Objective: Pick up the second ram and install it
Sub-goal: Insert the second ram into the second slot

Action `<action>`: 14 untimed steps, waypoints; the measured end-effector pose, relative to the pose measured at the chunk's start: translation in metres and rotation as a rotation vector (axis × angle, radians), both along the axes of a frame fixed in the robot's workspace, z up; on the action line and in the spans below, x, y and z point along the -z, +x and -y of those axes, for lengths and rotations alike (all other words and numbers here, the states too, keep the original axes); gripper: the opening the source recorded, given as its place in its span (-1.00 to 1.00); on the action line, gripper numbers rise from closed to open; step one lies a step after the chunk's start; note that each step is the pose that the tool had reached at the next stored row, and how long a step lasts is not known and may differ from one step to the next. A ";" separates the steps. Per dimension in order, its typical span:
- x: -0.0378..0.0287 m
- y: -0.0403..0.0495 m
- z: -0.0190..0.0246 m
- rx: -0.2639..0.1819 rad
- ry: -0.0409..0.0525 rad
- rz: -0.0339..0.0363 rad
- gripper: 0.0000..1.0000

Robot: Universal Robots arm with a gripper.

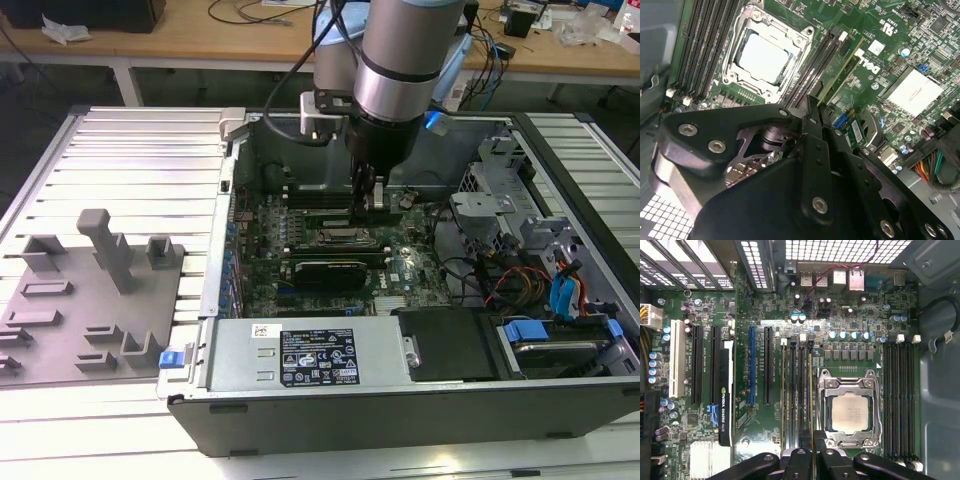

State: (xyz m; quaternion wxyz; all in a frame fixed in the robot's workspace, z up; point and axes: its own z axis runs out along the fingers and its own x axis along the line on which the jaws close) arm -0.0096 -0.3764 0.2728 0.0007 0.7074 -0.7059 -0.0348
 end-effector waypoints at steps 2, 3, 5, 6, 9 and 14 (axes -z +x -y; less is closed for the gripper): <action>0.0017 -0.0012 0.0000 0.000 -0.0008 0.0000 -0.73; 0.0024 -0.0017 0.0000 0.000 -0.0019 0.0000 -0.73; 0.0056 -0.0066 0.0000 0.000 -0.0068 0.0000 -0.73; 0.0072 -0.0089 0.0001 0.000 -0.0078 -0.0001 -0.73; 0.0113 -0.0117 0.0002 0.000 -0.0131 0.0000 -0.73; 0.0204 -0.0137 0.0004 0.028 -0.0228 -0.0002 -0.73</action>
